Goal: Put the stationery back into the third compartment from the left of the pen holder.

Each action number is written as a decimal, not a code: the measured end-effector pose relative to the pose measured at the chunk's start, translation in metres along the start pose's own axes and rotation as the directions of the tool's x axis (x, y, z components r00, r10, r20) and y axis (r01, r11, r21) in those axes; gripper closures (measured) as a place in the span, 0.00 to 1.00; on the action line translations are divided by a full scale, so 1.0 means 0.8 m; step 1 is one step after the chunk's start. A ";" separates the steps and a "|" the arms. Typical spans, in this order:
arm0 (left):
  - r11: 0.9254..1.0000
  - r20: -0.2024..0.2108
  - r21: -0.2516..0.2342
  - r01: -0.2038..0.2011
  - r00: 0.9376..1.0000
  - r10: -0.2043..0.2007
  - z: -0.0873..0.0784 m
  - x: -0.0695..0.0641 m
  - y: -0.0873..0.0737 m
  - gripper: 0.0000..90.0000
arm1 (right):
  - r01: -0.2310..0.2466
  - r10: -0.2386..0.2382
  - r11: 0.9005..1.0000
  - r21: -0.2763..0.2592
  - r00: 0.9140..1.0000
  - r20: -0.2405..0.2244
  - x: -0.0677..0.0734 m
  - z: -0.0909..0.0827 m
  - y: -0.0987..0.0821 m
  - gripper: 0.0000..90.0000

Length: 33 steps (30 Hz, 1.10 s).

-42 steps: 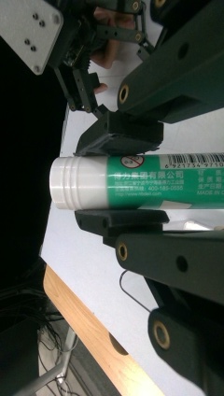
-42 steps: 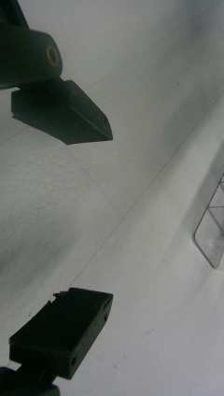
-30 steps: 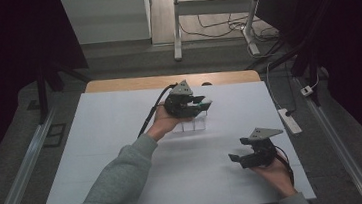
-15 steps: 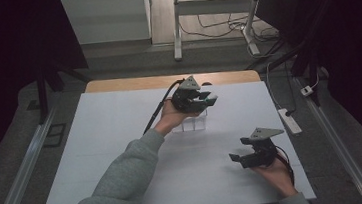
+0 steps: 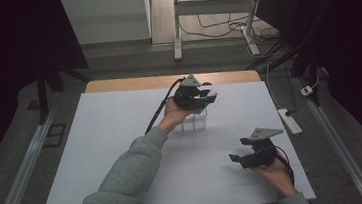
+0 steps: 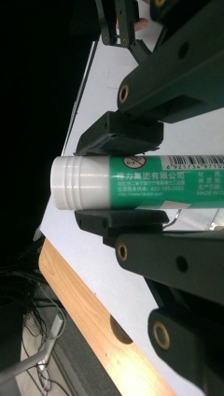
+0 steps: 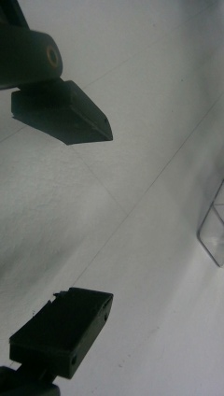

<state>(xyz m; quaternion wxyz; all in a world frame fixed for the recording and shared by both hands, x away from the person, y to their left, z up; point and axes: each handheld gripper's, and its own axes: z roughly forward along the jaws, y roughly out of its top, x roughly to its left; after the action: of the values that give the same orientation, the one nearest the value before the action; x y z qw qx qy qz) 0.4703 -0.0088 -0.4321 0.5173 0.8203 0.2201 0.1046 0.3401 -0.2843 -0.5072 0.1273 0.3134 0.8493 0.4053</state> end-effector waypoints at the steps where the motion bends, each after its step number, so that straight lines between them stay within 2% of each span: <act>1: 1.000 -0.002 -0.002 -0.001 1.000 0.001 0.001 0.000 0.000 0.71 | 0.000 0.000 1.000 0.003 1.000 0.002 0.000 0.000 0.000 0.21; 7: 1.000 -0.005 -0.011 0.019 1.000 -0.019 0.009 0.007 -0.002 0.71 | -0.002 0.002 1.000 -0.001 1.000 -0.007 -0.001 0.000 0.000 0.21; 20: 1.000 -0.011 0.009 0.029 1.000 -0.029 0.013 0.014 -0.004 0.70 | -0.002 0.002 1.000 0.004 1.000 -0.015 -0.002 0.002 -0.002 0.21; 21: 1.000 -0.010 0.004 0.030 1.000 -0.030 0.013 0.014 -0.005 0.69 | -0.001 0.001 1.000 0.005 1.000 -0.014 -0.002 0.002 -0.002 0.21; 24: 0.999 -0.020 -0.007 0.047 0.999 -0.048 0.009 0.016 -0.003 0.58 | 0.000 0.000 1.000 0.006 1.000 -0.015 -0.002 0.002 -0.002 0.21; 33: 0.998 0.000 0.019 0.054 0.999 -0.054 -0.008 0.014 0.001 0.53 | -0.003 0.004 1.000 0.006 1.000 -0.014 -0.002 0.002 -0.002 0.21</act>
<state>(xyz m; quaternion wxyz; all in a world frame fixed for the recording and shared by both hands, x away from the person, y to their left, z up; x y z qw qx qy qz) 0.4778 0.0013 -0.4291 0.5120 0.8191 0.2431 0.0885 0.3414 -0.2848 -0.5094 0.1196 0.3124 0.8508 0.4053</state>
